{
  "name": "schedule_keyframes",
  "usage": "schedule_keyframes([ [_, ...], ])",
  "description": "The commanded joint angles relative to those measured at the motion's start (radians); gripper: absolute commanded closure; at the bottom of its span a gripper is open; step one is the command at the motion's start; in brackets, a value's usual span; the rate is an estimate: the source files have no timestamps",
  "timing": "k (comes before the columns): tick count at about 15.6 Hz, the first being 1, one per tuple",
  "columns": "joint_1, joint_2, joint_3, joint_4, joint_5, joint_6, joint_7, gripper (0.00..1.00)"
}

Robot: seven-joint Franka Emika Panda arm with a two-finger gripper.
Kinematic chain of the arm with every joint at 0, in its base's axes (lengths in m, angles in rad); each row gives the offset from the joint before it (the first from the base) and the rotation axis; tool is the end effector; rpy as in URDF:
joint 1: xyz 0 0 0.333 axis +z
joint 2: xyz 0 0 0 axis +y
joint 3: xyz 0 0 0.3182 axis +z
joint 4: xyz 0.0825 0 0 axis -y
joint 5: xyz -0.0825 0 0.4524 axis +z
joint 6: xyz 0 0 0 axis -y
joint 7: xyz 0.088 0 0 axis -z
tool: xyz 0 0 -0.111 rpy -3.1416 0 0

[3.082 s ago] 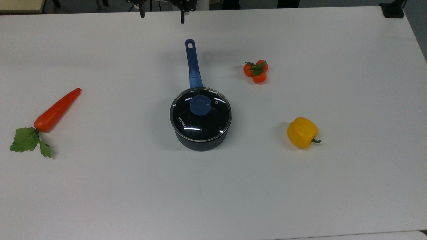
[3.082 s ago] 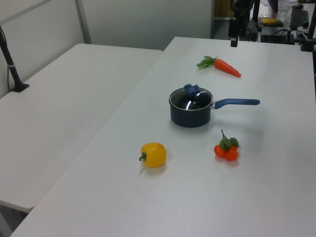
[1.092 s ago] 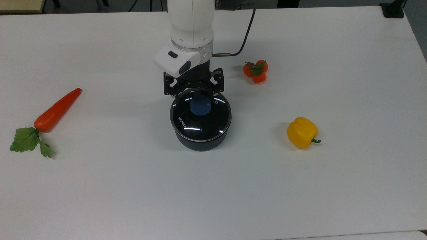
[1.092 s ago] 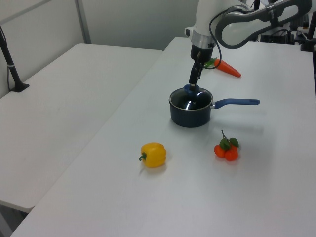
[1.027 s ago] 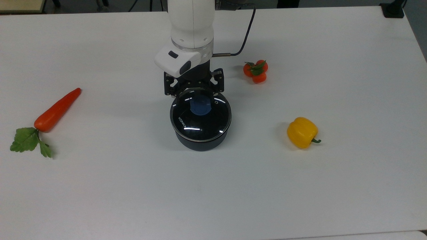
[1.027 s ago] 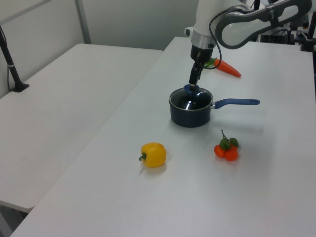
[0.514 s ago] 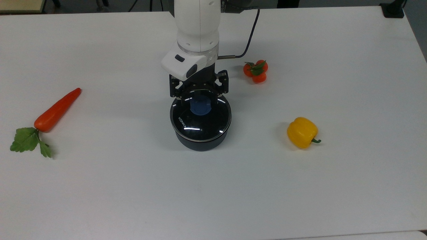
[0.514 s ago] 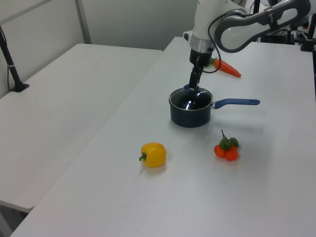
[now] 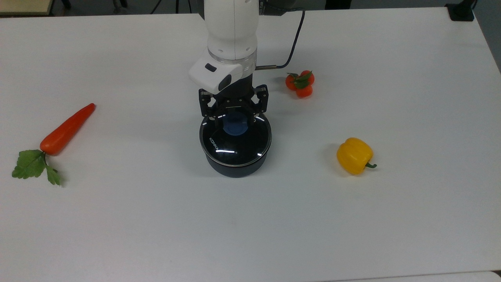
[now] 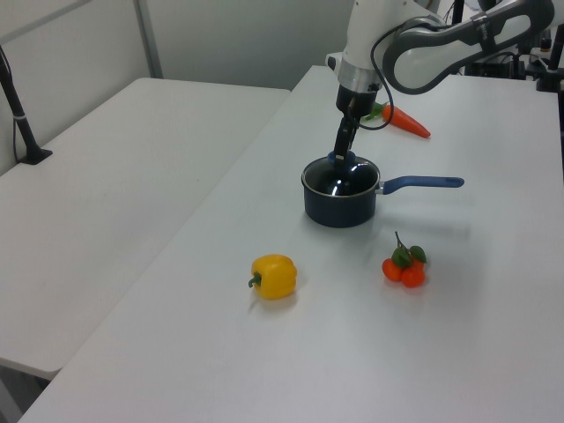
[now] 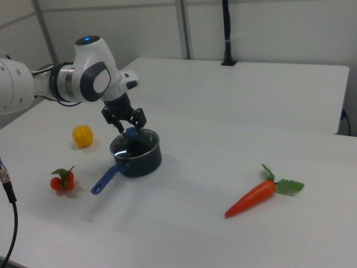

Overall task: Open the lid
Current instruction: 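Lower the open gripper around the blue knob of the glass lid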

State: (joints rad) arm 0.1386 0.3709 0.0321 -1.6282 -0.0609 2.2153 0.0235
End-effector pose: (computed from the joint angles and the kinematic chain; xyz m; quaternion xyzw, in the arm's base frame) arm 0.7377 0.1225 0.3974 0.9901 0.0869 0.1095 0.0099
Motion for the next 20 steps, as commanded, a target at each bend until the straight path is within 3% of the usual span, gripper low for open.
schedule_keyframes([
  [1, 0.004, 0.002, -0.004, -0.004, 0.009, 0.023, -0.019, 0.19],
  [9, 0.006, 0.003, -0.005, -0.007, 0.009, 0.023, -0.019, 0.2],
  [20, 0.007, -0.001, -0.003, -0.009, 0.01, 0.007, -0.016, 0.49],
])
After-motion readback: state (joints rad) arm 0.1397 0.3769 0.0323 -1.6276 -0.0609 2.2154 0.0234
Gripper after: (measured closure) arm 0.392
